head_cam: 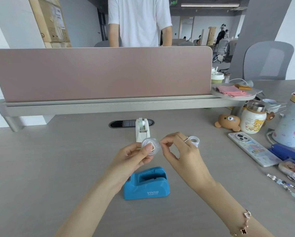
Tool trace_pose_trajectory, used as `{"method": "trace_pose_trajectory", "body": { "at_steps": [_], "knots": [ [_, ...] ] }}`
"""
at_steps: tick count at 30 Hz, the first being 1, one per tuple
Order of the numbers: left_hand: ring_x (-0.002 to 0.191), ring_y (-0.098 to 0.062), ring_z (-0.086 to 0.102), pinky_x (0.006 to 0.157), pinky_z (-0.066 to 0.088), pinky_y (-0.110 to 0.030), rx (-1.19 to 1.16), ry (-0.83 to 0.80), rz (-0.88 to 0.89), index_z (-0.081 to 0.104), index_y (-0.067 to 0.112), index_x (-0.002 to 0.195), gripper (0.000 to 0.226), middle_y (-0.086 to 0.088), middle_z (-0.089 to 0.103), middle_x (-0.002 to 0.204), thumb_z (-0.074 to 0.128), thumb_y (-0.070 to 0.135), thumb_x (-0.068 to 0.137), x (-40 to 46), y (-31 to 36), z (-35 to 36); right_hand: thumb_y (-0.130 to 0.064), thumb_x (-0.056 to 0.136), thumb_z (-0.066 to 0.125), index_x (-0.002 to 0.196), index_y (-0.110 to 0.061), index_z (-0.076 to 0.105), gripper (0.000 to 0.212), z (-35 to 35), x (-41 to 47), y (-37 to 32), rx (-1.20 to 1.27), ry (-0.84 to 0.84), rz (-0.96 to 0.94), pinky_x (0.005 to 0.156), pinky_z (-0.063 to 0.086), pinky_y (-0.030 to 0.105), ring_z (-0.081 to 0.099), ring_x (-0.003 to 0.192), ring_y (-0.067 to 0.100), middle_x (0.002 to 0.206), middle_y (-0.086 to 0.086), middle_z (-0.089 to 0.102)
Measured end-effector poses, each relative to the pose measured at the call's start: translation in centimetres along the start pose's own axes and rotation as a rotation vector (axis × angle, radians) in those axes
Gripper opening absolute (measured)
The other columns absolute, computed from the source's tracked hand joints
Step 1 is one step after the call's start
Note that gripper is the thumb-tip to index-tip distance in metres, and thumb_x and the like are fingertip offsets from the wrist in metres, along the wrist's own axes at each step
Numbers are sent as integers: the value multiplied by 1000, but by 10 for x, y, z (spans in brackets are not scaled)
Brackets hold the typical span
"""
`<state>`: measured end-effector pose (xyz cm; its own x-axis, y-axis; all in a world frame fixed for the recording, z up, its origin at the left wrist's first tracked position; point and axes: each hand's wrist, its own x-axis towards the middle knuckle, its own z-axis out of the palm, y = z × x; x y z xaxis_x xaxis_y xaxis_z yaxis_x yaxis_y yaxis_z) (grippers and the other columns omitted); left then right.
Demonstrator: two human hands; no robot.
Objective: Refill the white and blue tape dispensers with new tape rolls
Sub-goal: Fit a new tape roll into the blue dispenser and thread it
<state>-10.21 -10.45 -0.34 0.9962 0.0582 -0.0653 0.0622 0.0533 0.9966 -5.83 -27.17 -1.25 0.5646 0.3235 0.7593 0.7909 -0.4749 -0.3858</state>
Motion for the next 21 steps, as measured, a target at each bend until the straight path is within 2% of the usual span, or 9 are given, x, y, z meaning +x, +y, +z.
{"method": "trace_pose_trajectory", "body": {
  "at_steps": [4, 7, 9, 11, 14, 18, 21],
  "knots": [
    [94, -4, 71, 98, 49, -25, -77, 30, -54, 73, 16, 102, 49, 1, 76, 99, 68, 49, 65, 1, 0, 1, -22, 88, 50, 89, -11, 64, 17, -2, 0, -1, 0, -22, 15, 78, 47, 21, 56, 79, 6, 87, -11, 56],
    [86, -2, 72, 85, 55, -14, -281, 38, -168, 72, 9, 99, 39, -2, 75, 99, 67, 38, 73, 2, 2, 0, -19, 84, 52, 88, -11, 63, 14, -2, 0, 0, 46, -46, 46, 80, 44, 14, 53, 80, 0, 85, -13, 55],
    [80, -5, 73, 76, 58, -15, -423, 8, -243, 71, 5, 99, 35, -5, 77, 92, 69, 31, 75, 1, 5, -1, -12, 82, 58, 87, -12, 62, 7, -2, -1, -1, 93, -73, 98, 81, 41, 10, 54, 82, 1, 83, -9, 58],
    [80, -8, 73, 72, 59, -18, -485, -38, -286, 67, 3, 106, 41, -9, 76, 92, 71, 26, 72, 0, 8, -1, -5, 81, 62, 88, -12, 61, 10, -3, -1, -1, 166, -103, 175, 82, 40, 8, 56, 87, 2, 84, -6, 61],
    [76, -8, 72, 67, 59, -17, -457, -74, -288, 67, 3, 107, 43, -7, 74, 87, 69, 28, 72, -1, 11, 0, -7, 82, 65, 89, -13, 60, 10, -4, 1, -4, 271, -142, 213, 85, 44, 13, 59, 93, 8, 89, -5, 63],
    [76, -9, 73, 66, 59, -17, -448, -89, -264, 70, 4, 100, 34, -7, 75, 85, 69, 26, 74, -1, 12, -3, -11, 86, 66, 87, -14, 62, 5, -4, 4, -3, 272, -111, 219, 85, 46, 17, 60, 92, 10, 88, -7, 64],
    [78, -10, 73, 67, 58, -17, -351, -105, -220, 70, 8, 99, 34, -4, 77, 86, 70, 28, 71, -1, 11, -3, -9, 89, 62, 87, -14, 61, 5, -7, 6, -1, 291, -100, 238, 86, 49, 23, 61, 93, 13, 91, -8, 65]
  ]
}}
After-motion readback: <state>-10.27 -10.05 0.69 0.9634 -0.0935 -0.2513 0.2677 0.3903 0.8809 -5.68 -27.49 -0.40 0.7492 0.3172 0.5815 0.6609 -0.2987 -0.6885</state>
